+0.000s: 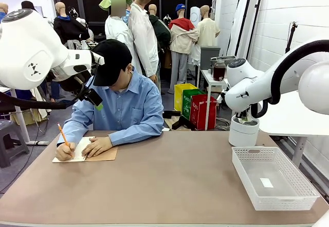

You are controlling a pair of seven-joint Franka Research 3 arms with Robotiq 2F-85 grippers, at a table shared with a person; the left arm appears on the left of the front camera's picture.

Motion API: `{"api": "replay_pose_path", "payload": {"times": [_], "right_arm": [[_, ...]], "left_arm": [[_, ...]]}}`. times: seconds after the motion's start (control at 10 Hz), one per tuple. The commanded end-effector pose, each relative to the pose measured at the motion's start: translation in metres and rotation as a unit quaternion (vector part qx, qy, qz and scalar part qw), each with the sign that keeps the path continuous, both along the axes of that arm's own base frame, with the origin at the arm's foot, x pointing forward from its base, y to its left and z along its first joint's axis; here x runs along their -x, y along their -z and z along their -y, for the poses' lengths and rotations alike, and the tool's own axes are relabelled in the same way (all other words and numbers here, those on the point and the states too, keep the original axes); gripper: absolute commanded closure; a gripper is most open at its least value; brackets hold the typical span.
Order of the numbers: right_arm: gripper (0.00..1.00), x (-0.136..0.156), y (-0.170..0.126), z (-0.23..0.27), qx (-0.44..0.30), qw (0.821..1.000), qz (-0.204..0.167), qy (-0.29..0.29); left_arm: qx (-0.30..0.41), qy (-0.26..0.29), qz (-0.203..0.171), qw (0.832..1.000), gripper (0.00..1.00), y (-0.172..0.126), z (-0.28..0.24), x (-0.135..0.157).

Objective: Sort the paper based on its condition.
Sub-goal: If a person hands you a paper, place it in the Organizing basket , and if it's crumpled, put it in the Trash can.

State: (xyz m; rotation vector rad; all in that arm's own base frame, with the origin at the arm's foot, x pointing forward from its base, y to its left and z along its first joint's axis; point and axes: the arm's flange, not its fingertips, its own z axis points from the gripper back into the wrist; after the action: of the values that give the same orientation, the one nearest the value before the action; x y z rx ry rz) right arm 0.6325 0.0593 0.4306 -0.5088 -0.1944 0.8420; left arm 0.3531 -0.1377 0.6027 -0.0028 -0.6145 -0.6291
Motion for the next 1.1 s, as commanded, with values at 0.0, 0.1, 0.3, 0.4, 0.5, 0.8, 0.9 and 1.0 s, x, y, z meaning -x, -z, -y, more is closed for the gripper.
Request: {"api": "replay_pose_path", "payload": {"times": [0.0,0.1,0.3,0.4,0.5,0.8,0.9,1.0], "right_arm": [[1.00,-0.0074,0.0028,0.0009,0.018,1.000,0.012,0.018],[1.00,-0.0076,0.0032,0.0020,0.020,1.000,0.012,0.021],[0.67,-0.0079,0.0024,0.0009,0.020,0.999,0.009,0.028],[0.47,-0.0078,0.0026,0.0019,0.020,0.999,0.010,0.031],[0.28,-0.0081,0.0024,0.0027,0.019,0.999,0.009,0.034],[0.00,-0.0091,-0.0004,0.0028,0.019,0.999,0.012,0.043],[0.00,-0.0091,-0.0016,0.0028,0.017,0.999,0.013,0.045],[0.00,-0.0098,-0.0050,0.0023,0.013,0.999,0.015,0.046]], "left_arm": [[0.000,0.003,0.001,1.000,0.00,-0.0008,-0.0006,0.0002],[0.000,0.003,0.001,1.000,0.00,-0.0008,-0.0006,0.0002],[0.000,0.003,0.001,1.000,0.00,-0.0008,-0.0006,0.0002],[0.000,0.003,0.001,1.000,0.00,-0.0008,-0.0006,0.0002],[0.000,0.003,0.001,1.000,0.00,-0.0008,-0.0006,0.0002],[0.000,0.003,0.001,1.000,0.00,-0.0008,-0.0006,0.0002],[0.000,0.003,0.001,1.000,0.00,-0.0008,-0.0006,0.0002],[0.000,0.003,0.001,1.000,0.00,-0.0008,-0.0006,0.0002]]}}
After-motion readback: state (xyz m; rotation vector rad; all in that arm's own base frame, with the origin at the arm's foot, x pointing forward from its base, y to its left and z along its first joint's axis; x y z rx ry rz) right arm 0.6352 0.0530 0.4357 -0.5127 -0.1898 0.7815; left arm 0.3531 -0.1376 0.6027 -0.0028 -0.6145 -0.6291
